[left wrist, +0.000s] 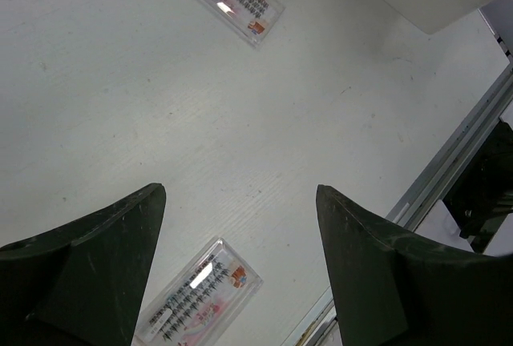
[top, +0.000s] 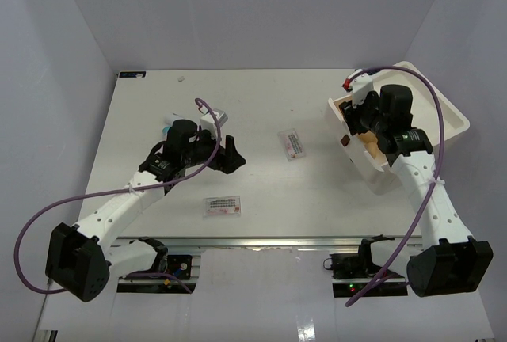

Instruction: Organize the makeup

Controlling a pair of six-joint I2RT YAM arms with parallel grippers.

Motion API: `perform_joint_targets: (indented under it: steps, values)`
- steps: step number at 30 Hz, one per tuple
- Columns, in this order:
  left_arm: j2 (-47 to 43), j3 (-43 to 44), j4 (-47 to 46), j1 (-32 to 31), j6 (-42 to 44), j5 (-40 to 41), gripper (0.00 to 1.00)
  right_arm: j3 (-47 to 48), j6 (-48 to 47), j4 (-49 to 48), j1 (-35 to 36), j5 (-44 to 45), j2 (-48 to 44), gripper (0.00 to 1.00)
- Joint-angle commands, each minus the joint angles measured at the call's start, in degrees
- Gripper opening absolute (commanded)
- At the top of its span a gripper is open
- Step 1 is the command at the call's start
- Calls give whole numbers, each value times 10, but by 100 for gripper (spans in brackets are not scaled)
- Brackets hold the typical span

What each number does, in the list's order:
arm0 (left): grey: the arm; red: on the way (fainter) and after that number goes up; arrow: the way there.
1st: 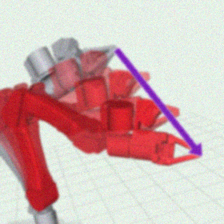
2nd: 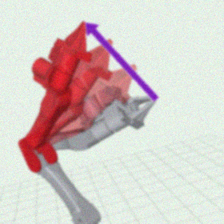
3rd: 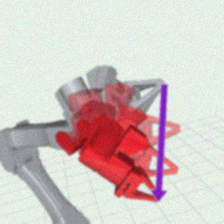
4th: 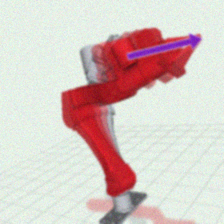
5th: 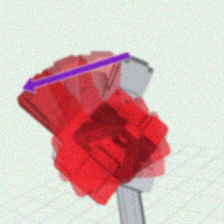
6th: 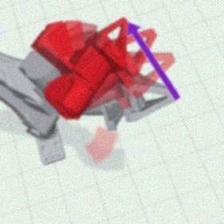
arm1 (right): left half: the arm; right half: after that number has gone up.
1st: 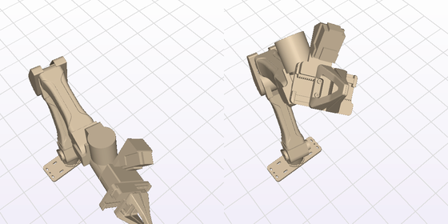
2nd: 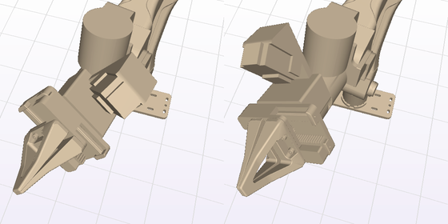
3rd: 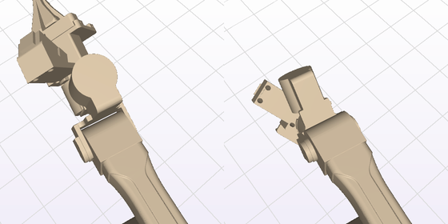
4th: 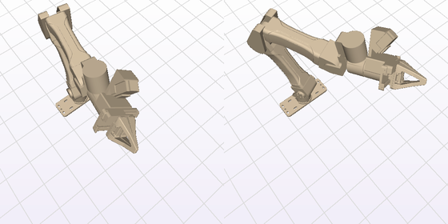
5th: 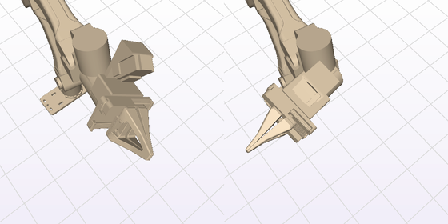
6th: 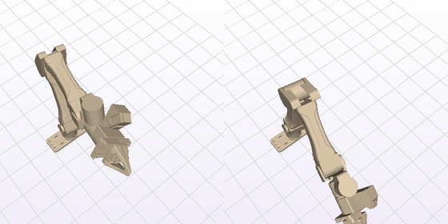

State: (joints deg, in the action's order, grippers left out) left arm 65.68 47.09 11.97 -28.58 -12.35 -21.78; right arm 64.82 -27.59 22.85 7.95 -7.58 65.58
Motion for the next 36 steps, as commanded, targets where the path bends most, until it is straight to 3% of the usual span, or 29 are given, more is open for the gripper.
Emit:
perform_joint_targets:
  steps: [1,6,10,11,14,18,21,26,36]
  values:
    - [-33,-2,-8,0,14,19,87,39,21,-26,-5,1,-10,60]
    - [-48,-3,-7,0,15,28,87,81,28,12,-5,-95,-20,64]
    - [-55,-3,-7,0,15,34,87,113,-58,120,-4,-313,-10,57]
    - [-56,-3,-7,0,15,36,87,117,-71,146,-3,-350,-3,53]
    - [-57,-4,-7,0,15,40,87,112,-72,191,14,-345,26,17]
    - [-55,-5,-6,0,16,43,87,86,-50,189,42,-286,33,11]
    - [-55,-4,-5,0,18,48,87,57,-13,162,82,-177,19,8]
    - [-56,-6,-5,0,19,55,87,9,37,108,116,-5,-5,14]
    - [-56,-5,-3,0,22,69,88,-42,46,65,121,212,-22,21]
